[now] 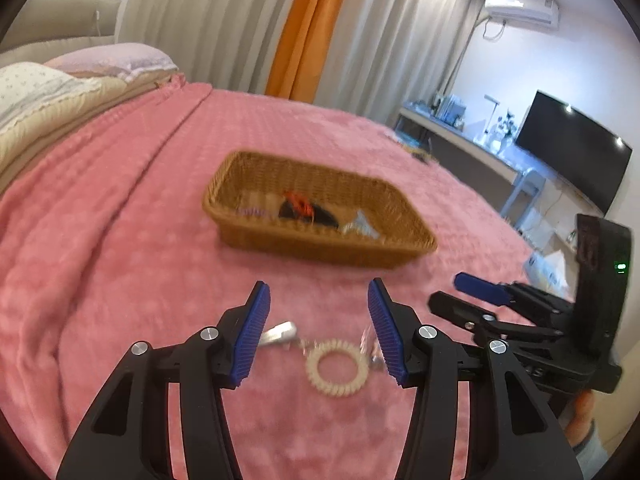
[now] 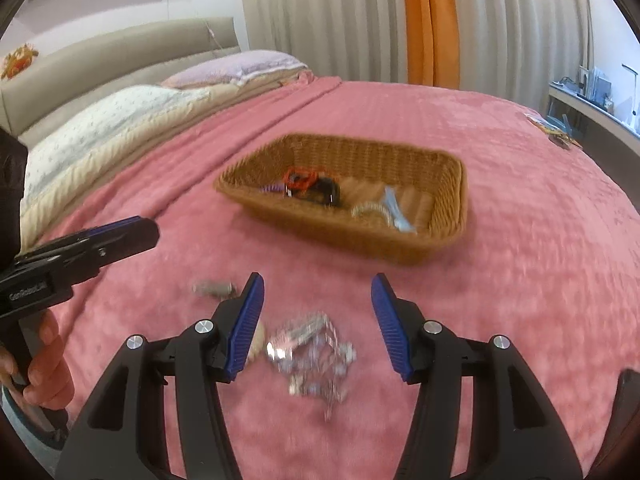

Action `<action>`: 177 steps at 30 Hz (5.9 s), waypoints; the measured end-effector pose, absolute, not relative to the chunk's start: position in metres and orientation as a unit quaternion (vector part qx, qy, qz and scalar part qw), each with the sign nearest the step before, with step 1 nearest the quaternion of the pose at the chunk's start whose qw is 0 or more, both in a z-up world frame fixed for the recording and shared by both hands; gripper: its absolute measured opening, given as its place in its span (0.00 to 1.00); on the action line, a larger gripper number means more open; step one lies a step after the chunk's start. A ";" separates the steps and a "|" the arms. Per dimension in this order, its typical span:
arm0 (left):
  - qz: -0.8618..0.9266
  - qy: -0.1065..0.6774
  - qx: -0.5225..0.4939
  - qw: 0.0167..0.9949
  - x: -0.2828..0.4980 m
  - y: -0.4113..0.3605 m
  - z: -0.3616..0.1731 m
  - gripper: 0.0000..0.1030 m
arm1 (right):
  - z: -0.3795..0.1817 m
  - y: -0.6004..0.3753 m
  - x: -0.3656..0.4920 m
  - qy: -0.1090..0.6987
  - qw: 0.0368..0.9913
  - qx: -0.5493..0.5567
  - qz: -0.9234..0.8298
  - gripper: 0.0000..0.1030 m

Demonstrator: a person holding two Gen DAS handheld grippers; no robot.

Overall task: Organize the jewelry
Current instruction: 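Grasp the cream coil bracelet with the left tool while the right tool grasps the pink star clip, then lift both held items and move them toward the basket, then open both tools over the basket to drop the coil and star clip, then grasp the clear bead bracelet with the left tool while the right tool grasps the crystal charm bracelet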

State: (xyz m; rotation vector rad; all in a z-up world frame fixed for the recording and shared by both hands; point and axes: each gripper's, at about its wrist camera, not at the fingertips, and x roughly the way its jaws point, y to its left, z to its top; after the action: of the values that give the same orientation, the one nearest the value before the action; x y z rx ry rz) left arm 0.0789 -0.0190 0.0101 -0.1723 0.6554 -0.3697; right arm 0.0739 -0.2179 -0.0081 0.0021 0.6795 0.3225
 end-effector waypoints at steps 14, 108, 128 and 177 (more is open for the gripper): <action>-0.173 0.407 -0.104 0.891 0.098 -0.016 -0.057 0.48 | -0.045 -0.221 0.065 0.366 0.918 0.025 0.151 0.51; -0.188 0.374 -0.038 0.908 0.070 -0.029 -0.020 0.09 | 0.001 -0.266 0.056 0.315 0.944 0.038 0.095 0.20; -0.124 0.319 -0.019 0.939 0.204 -0.053 0.052 0.09 | 0.053 -0.227 0.191 0.264 0.954 0.047 0.136 0.20; -0.204 0.342 -0.083 0.914 0.094 -0.050 -0.025 0.51 | -0.051 -0.229 0.098 0.384 0.908 0.014 0.166 0.31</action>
State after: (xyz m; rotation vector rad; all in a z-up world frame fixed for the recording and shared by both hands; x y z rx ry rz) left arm 0.0945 -0.0502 -0.0250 -0.1700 0.7038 -0.4201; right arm 0.0981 -0.2288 -0.0513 0.0285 0.7929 0.3432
